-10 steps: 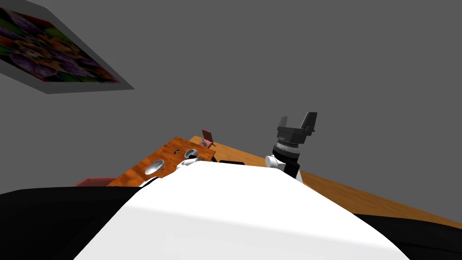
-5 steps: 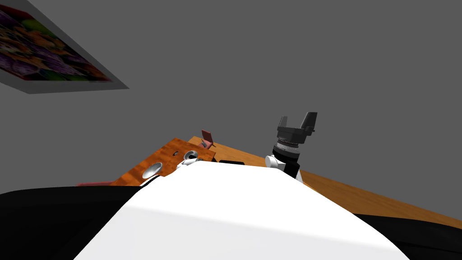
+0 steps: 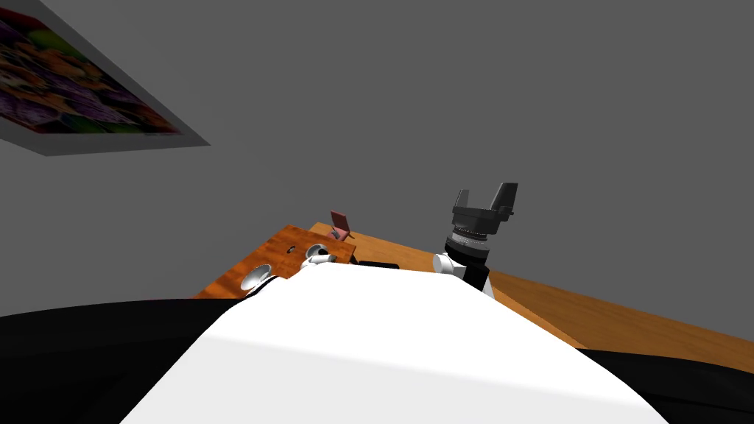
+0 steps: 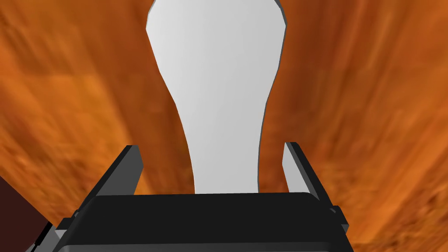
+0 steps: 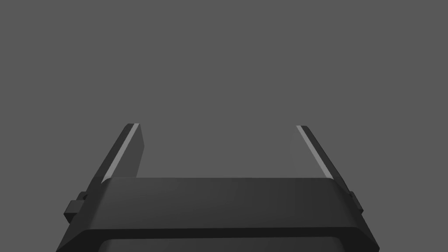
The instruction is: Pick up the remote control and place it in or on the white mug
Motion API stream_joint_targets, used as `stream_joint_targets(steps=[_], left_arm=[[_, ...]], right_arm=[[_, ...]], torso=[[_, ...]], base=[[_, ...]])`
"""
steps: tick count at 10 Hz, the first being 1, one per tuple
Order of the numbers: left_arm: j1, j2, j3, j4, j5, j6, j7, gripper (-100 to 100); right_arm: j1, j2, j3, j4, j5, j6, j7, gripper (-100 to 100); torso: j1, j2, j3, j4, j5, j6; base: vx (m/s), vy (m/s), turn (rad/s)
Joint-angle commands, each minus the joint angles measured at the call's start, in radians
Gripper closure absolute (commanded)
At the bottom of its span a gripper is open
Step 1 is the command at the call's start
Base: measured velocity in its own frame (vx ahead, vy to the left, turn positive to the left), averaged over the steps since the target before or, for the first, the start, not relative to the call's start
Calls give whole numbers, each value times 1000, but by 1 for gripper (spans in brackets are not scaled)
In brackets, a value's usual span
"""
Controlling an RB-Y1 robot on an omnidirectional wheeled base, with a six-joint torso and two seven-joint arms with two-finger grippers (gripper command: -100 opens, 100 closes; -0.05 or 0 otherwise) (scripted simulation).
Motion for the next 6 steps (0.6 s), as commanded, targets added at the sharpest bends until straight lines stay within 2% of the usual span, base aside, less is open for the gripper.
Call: stream_joint_targets(steps=[1, 4, 5, 6], left_arm=[[-29, -16, 3, 50, -12, -13, 9, -100], [-122, -93, 16, 149, -104, -30, 92, -100], [-122, -93, 16, 157, -112, -30, 94, -100], [-153, -118, 21, 192, -145, -35, 123, -100]], right_arm=[[0, 0, 0, 0, 0, 0, 0, 0], [0, 0, 0, 0, 0, 0, 0, 0], [0, 0, 0, 0, 0, 0, 0, 0], [0, 0, 0, 0, 0, 0, 0, 0]], torso=[[0, 0, 0, 0, 0, 0], [-2, -1, 0, 0, 0, 0], [-3, 1, 0, 0, 0, 0], [-5, -2, -1, 0, -1, 0]], base=[[-59, 94, -31], [-87, 88, -78], [-46, 34, -98], [-27, 28, -91]])
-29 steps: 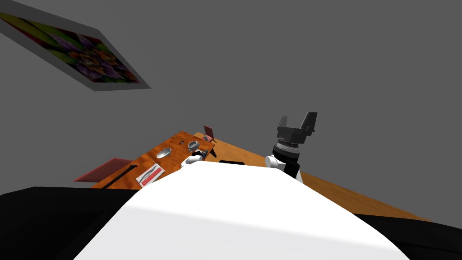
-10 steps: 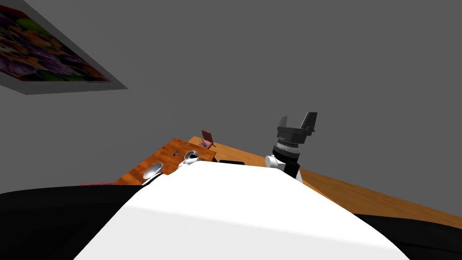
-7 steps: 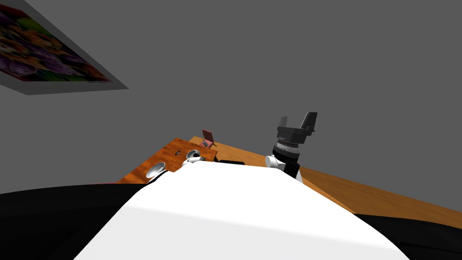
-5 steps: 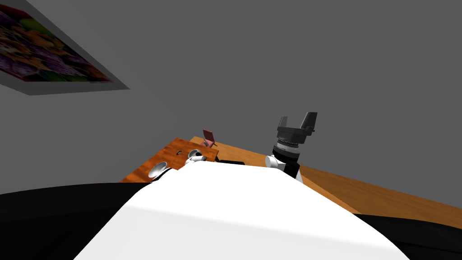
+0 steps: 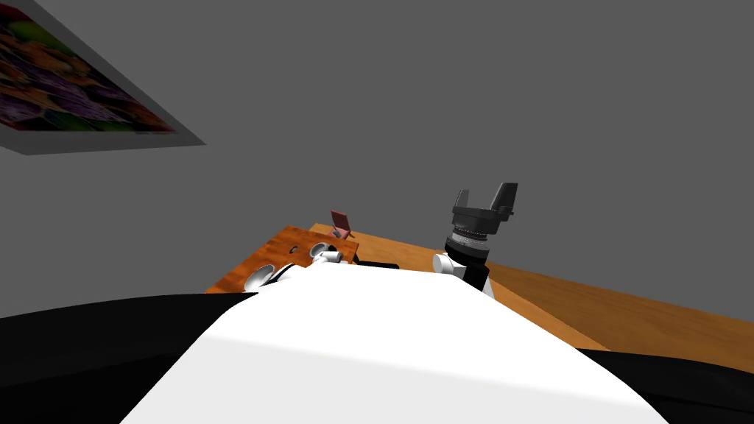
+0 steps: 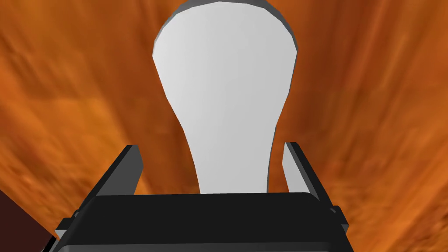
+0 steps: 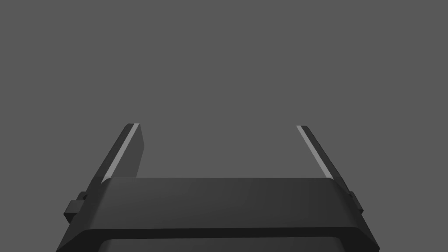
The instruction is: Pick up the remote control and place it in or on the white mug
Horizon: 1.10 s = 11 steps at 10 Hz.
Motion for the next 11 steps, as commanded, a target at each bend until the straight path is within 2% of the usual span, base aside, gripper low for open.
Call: stream_joint_targets(steps=[1, 9, 10, 11], left_arm=[[-41, -37, 6, 43, -50, -4, 48, -100], [-41, -37, 6, 43, -54, -4, 48, -100], [-41, -37, 6, 43, -53, -4, 48, 100], [-41, -37, 6, 42, -53, -4, 48, 100]], right_arm=[[0, 0, 0, 0, 0, 0, 0, 0], [0, 0, 0, 0, 0, 0, 0, 0], [0, 0, 0, 0, 0, 0, 0, 0], [0, 0, 0, 0, 0, 0, 0, 0]], torso=[[0, 0, 0, 0, 0, 0], [-2, -4, -2, 0, 1, 1], [-2, -4, -2, 0, 1, 1], [-2, -4, -2, 0, 1, 1]], base=[[-49, 51, -165], [-2, 1, -4], [0, 0, 0], [0, 0, 0]])
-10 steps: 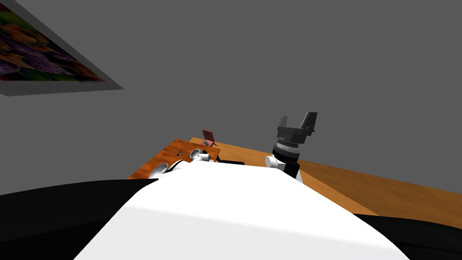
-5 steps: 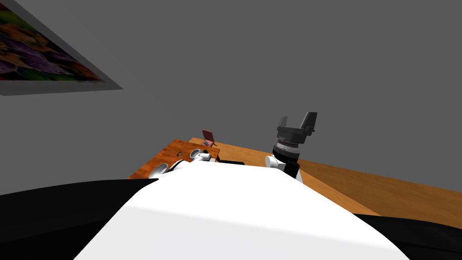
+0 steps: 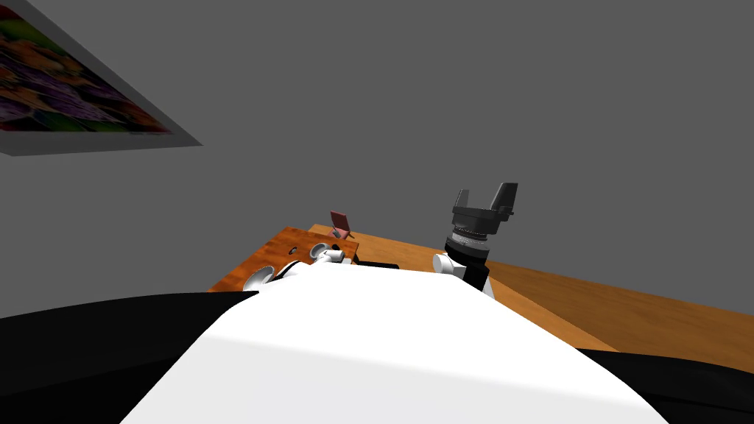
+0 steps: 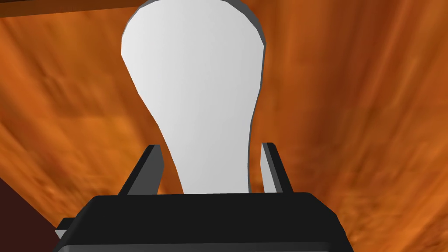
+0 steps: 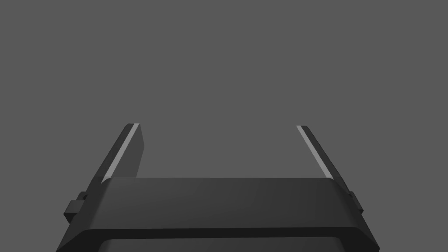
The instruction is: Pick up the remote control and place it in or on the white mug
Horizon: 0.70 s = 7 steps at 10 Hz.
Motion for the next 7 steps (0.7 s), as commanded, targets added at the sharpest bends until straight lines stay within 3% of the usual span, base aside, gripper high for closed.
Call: stream_joint_targets(steps=[1, 3, 4, 5, 6, 7], left_arm=[[0, 0, 0, 0, 0, 0, 0, 100], [0, 0, 0, 0, 0, 0, 0, 100], [0, 0, 0, 0, 0, 0, -1, 0], [31, 25, -5, -35, 33, 5, -29, 100], [62, 51, -9, -71, 58, 11, -54, 100], [62, 51, -9, -71, 66, 11, -58, 100]], right_arm=[[0, 0, 0, 0, 0, 0, 0, 0], [0, 0, 0, 0, 0, 0, 0, 0], [0, 0, 0, 0, 0, 0, 0, 0], [0, 0, 0, 0, 0, 0, 0, 0], [0, 0, 0, 0, 0, 0, 0, 0], [0, 0, 0, 0, 0, 0, 0, 0]], torso=[[0, 0, 0, 0, 0, 0], [0, 0, 0, 0, 0, 0], [0, 0, 0, 0, 0, 0], [0, 0, 0, 0, 0, 0], [-1, -1, 0, 0, -1, -2], [-2, -2, -1, -1, -1, -2]], base=[[0, 0, 0], [0, 0, 0], [0, 0, 0], [24, -26, 95], [51, -51, 167], [33, -33, 108]])
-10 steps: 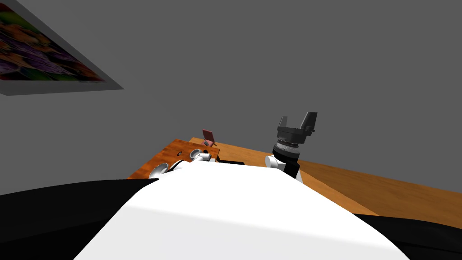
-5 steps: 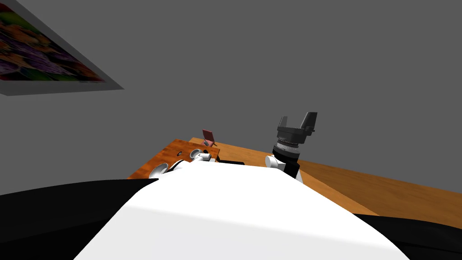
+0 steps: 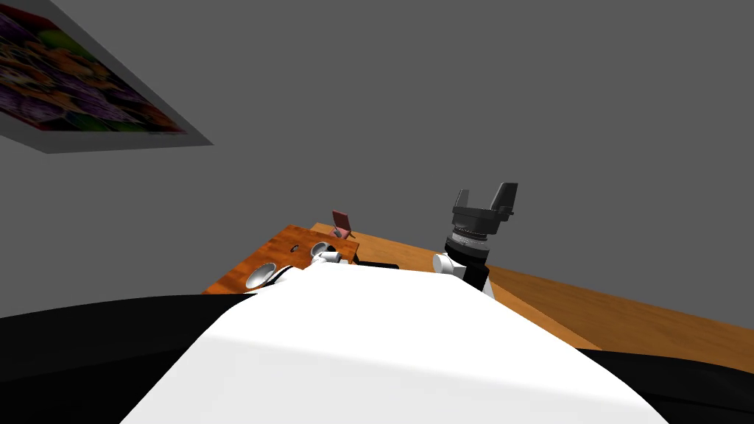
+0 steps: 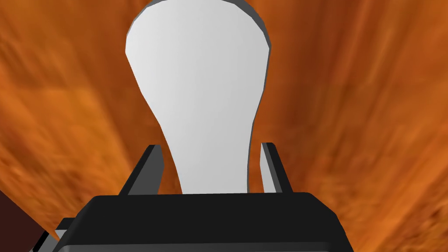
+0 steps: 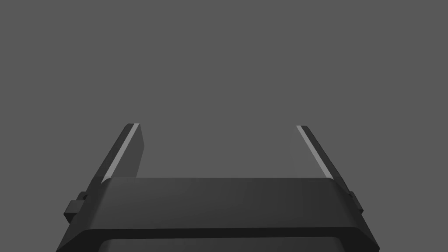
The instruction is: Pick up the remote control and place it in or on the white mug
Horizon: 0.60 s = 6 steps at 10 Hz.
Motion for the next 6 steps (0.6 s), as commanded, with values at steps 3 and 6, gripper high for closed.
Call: stream_joint_targets(steps=[3, 6], left_arm=[[56, 51, -9, -53, 78, -2, -69, 100], [117, 102, -17, -124, 144, 9, -126, 100]], right_arm=[[0, 0, 0, 0, 0, 0, 0, 0], [0, 0, 0, 0, 0, 0, 0, 0]], torso=[[1, -2, -1, 0, -1, -1], [-4, -3, -2, 0, -2, 0]], base=[[60, -43, 72], [74, -91, 47]])
